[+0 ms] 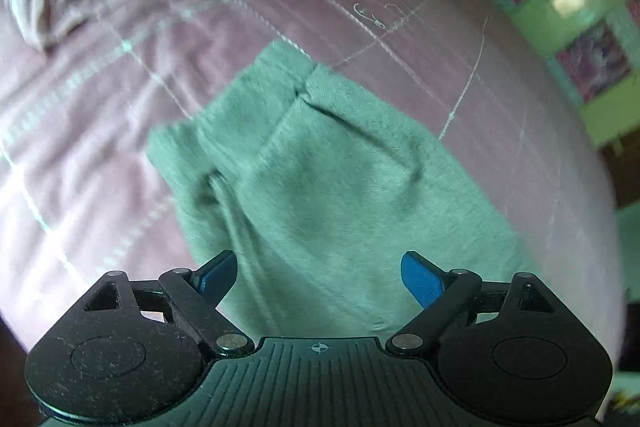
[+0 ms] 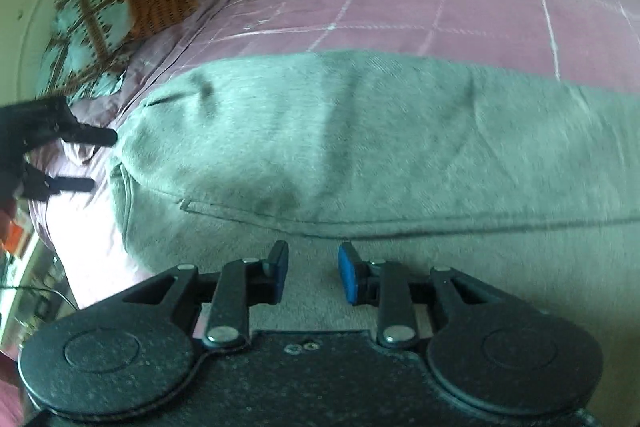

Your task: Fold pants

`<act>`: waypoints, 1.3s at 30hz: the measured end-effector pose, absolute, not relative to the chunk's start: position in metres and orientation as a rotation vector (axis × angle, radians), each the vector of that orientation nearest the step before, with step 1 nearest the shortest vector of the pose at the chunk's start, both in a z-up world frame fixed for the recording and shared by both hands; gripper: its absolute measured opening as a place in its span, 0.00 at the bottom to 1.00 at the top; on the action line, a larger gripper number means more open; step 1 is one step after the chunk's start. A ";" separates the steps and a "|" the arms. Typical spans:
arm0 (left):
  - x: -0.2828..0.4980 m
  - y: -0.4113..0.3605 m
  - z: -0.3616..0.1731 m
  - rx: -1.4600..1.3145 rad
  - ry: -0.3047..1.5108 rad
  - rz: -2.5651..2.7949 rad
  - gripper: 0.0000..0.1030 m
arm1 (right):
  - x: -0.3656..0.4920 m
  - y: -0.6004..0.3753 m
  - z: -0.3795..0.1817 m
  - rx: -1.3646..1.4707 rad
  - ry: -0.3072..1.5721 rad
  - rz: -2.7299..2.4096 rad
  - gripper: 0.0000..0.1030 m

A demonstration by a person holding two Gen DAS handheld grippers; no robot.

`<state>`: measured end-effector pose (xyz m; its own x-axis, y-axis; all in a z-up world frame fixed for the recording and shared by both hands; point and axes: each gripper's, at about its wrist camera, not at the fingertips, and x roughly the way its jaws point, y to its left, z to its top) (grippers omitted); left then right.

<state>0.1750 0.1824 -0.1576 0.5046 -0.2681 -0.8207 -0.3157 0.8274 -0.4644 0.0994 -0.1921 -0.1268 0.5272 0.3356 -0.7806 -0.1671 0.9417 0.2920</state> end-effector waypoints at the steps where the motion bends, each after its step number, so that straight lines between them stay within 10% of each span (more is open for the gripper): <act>1: 0.174 0.183 -0.160 -0.663 1.045 0.030 0.72 | 0.096 -0.193 -0.128 0.197 0.973 0.300 0.28; 3: 0.177 0.180 -0.169 -0.694 1.061 0.013 0.46 | 0.091 -0.194 -0.132 0.202 0.977 0.295 0.28; 14: 0.184 0.178 -0.217 -0.849 1.059 0.070 0.42 | 0.090 -0.208 -0.141 0.323 1.010 0.282 0.28; 16: 0.188 0.179 -0.215 -0.848 1.025 0.098 0.16 | 0.093 -0.211 -0.144 0.368 1.012 0.271 0.28; 23: 0.190 0.178 -0.207 -0.845 0.984 0.096 0.11 | 0.112 -0.248 -0.168 0.767 0.951 0.091 0.26; 25: 0.189 0.179 -0.196 -0.827 0.976 0.070 0.11 | 0.110 -0.249 -0.172 0.814 0.938 0.071 0.09; 35: 0.174 0.204 -0.154 -0.701 0.996 -0.029 0.11 | 0.049 -0.182 -0.096 0.465 0.855 0.408 0.00; 39: 0.176 0.198 -0.184 -0.722 1.036 0.013 0.11 | 0.059 -0.198 -0.136 0.562 0.976 0.326 0.30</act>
